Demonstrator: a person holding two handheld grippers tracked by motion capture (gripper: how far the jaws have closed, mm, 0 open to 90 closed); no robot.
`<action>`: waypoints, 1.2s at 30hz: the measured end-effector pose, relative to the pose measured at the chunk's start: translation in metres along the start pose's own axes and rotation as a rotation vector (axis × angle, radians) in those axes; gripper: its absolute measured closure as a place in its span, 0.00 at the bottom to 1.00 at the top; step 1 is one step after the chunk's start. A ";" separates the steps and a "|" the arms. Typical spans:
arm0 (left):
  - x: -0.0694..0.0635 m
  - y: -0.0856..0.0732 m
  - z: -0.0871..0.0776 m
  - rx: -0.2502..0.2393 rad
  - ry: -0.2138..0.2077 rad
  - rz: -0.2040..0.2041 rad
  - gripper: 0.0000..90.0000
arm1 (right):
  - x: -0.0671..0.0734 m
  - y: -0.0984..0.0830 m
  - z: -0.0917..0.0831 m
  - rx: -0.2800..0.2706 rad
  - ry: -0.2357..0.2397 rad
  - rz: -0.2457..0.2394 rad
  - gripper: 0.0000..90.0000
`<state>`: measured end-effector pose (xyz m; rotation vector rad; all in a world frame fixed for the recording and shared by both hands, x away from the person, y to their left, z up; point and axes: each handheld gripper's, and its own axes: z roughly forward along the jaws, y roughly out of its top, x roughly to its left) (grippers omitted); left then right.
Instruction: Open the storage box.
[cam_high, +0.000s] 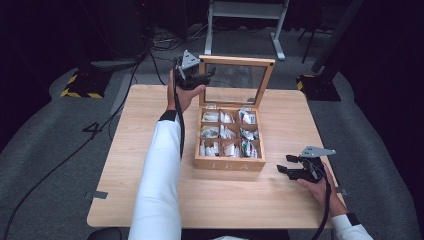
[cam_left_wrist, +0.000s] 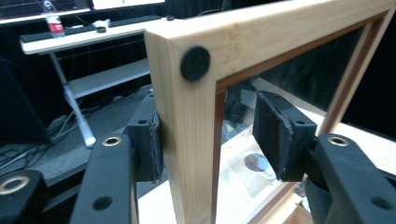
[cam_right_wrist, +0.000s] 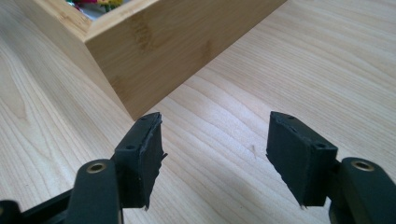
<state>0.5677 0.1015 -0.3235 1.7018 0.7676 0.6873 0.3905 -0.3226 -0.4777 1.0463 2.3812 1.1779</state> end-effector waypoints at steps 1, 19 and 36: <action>0.001 -0.001 0.002 0.001 0.004 -0.006 0.51 | 0.000 0.000 0.000 0.000 0.000 0.000 0.40; 0.003 -0.030 0.025 0.114 0.075 -0.054 0.52 | 0.001 -0.002 0.005 0.027 -0.008 -0.003 0.40; 0.003 -0.067 0.042 0.305 0.124 -0.034 0.58 | 0.001 -0.003 0.008 0.040 -0.005 -0.002 0.40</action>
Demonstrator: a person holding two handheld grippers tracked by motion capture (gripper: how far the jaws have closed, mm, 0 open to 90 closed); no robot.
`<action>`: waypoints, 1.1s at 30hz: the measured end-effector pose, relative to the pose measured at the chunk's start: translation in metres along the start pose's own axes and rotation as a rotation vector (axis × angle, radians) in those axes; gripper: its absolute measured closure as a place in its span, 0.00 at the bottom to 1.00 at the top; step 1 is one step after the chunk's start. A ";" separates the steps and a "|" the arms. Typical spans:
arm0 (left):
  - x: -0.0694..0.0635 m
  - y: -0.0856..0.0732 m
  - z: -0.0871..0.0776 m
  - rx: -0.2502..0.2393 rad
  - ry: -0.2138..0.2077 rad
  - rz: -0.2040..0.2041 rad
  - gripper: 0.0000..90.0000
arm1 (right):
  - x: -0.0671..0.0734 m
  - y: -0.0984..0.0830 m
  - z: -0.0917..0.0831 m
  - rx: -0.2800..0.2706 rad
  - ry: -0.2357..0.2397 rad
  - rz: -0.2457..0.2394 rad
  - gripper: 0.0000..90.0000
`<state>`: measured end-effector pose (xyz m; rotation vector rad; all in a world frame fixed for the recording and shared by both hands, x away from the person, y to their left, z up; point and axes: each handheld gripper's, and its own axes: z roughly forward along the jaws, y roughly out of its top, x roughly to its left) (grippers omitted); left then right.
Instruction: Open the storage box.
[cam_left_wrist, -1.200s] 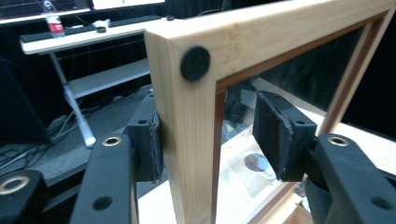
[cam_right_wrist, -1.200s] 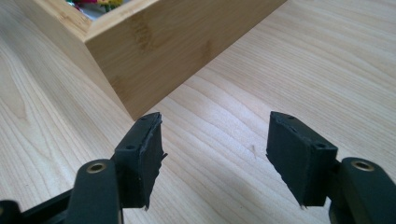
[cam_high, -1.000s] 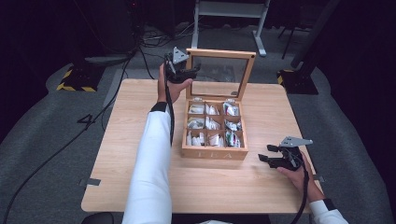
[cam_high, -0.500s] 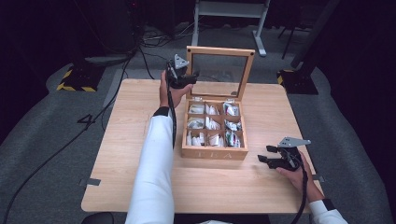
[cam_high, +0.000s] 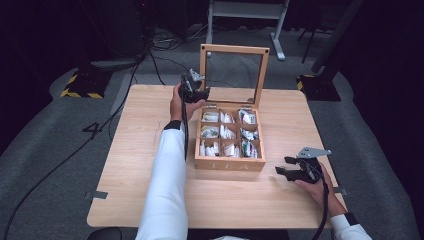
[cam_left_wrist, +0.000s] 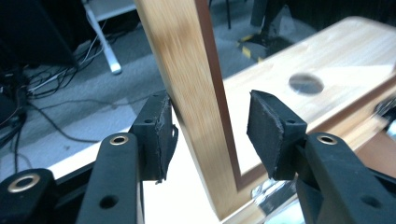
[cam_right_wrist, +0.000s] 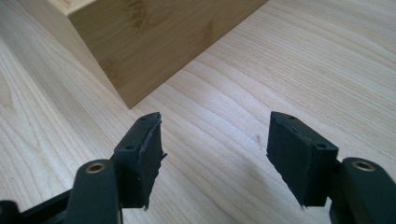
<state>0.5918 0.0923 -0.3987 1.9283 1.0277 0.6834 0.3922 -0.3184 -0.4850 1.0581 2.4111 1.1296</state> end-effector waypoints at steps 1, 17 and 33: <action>0.002 -0.003 -0.001 -0.005 -0.021 -0.015 0.59 | 0.000 0.000 0.000 0.001 0.002 0.000 0.40; 0.007 -0.035 -0.004 0.079 -0.045 0.030 0.55 | 0.002 -0.003 0.006 0.033 0.005 -0.010 0.40; 0.008 -0.065 -0.072 0.140 -0.020 0.166 0.40 | 0.003 -0.003 0.008 0.042 0.006 -0.024 0.39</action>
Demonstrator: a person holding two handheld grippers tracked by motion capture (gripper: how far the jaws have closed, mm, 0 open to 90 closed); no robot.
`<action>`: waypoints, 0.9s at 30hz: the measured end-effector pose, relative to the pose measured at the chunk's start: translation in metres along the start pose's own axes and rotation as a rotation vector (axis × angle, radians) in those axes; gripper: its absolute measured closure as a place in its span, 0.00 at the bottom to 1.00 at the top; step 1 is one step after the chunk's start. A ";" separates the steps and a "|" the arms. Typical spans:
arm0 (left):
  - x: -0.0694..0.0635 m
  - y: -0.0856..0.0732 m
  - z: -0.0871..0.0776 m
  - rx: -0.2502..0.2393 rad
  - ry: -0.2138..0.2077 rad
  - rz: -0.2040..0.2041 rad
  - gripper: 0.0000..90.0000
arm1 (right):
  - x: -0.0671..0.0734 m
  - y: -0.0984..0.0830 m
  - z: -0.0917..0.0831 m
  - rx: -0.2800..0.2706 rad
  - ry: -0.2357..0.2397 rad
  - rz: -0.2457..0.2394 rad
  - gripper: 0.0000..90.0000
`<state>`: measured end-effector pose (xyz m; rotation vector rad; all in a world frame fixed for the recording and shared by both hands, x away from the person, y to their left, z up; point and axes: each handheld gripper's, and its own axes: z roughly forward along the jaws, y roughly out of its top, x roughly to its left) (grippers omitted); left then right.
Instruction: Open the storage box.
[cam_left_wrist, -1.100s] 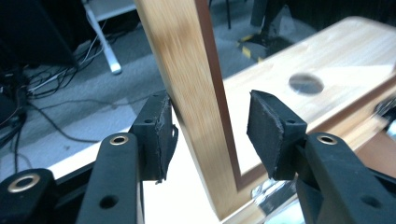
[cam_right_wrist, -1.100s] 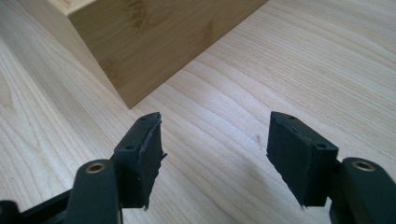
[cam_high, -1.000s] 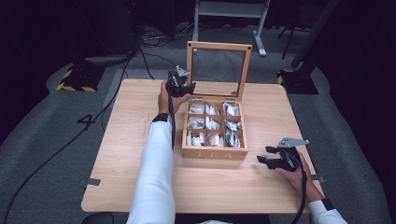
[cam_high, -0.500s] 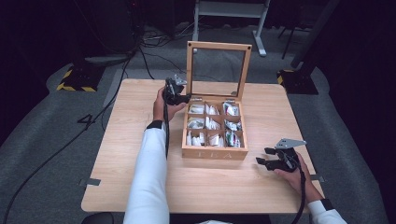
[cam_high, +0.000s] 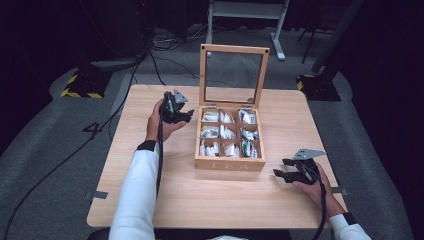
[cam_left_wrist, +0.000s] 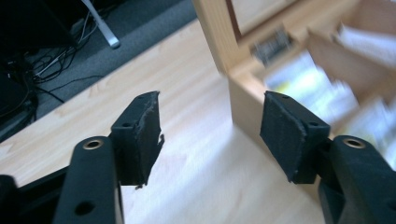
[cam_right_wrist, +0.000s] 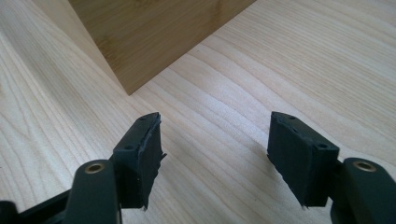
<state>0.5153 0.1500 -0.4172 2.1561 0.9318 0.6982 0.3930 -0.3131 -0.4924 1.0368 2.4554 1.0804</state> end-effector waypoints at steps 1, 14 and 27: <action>-0.002 -0.005 -0.004 0.008 -0.004 0.007 0.39 | 0.000 0.000 -0.001 -0.003 -0.004 -0.002 0.39; -0.015 -0.062 -0.038 0.107 -0.038 0.085 0.33 | 0.001 0.007 -0.009 -0.055 -0.016 0.018 0.38; -0.042 -0.093 -0.073 0.120 -0.107 0.095 0.27 | 0.009 0.025 -0.024 -0.129 -0.018 -0.027 0.38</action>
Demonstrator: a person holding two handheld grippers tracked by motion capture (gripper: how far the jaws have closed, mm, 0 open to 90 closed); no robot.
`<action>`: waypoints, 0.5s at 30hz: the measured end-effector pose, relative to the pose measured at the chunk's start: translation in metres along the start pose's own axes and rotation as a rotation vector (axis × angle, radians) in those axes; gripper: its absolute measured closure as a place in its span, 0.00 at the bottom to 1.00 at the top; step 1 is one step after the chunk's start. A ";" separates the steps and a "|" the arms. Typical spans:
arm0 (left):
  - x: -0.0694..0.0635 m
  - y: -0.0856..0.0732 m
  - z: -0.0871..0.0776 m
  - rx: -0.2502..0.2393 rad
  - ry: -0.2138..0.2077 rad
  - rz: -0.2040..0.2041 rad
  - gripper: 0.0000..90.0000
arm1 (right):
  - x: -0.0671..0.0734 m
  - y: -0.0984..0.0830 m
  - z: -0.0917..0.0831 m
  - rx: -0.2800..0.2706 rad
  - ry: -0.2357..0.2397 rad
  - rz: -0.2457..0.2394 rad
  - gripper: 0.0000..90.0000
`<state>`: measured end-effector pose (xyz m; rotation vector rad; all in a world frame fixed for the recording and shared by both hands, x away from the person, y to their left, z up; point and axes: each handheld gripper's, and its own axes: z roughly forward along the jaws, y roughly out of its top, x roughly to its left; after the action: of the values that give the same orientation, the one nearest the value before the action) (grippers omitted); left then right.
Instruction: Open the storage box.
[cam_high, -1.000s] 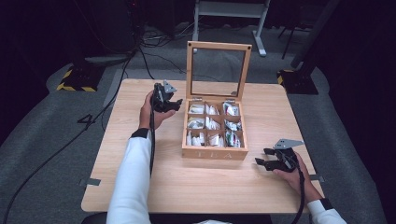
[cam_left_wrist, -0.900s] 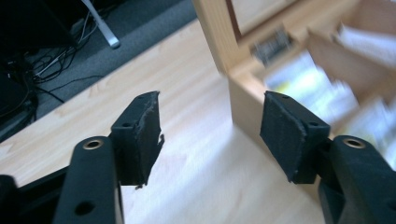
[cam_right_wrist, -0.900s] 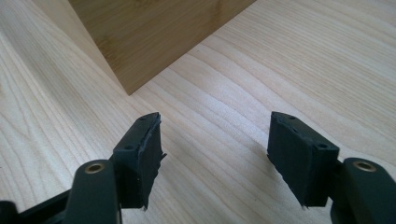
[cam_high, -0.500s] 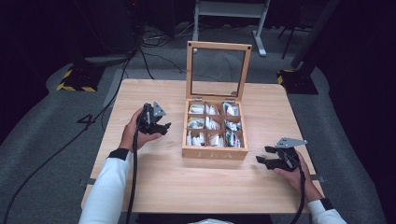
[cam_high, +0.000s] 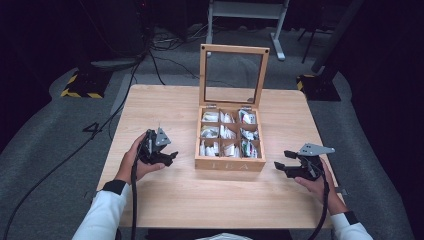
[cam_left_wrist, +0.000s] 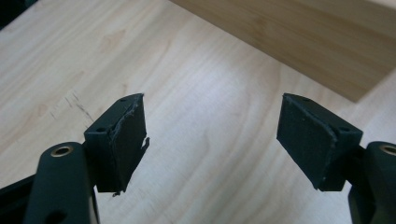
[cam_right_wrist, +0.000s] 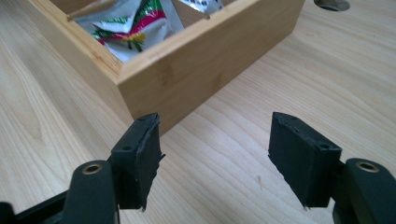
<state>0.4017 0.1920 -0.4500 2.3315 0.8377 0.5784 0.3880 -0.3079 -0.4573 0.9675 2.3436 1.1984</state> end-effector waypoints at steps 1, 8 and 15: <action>0.000 0.000 0.000 0.000 0.000 0.000 0.27 | 0.001 0.002 -0.001 -0.008 0.000 -0.004 0.38; -0.013 -0.025 0.006 0.057 -0.063 -0.018 0.26 | 0.009 0.020 -0.003 -0.047 0.013 -0.029 0.39; -0.021 -0.043 0.006 0.078 -0.047 -0.002 0.25 | 0.017 0.038 0.003 -0.065 0.021 -0.061 0.39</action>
<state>0.3717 0.2023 -0.4866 2.4053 0.8546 0.4962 0.3934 -0.2788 -0.4285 0.8604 2.3168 1.2587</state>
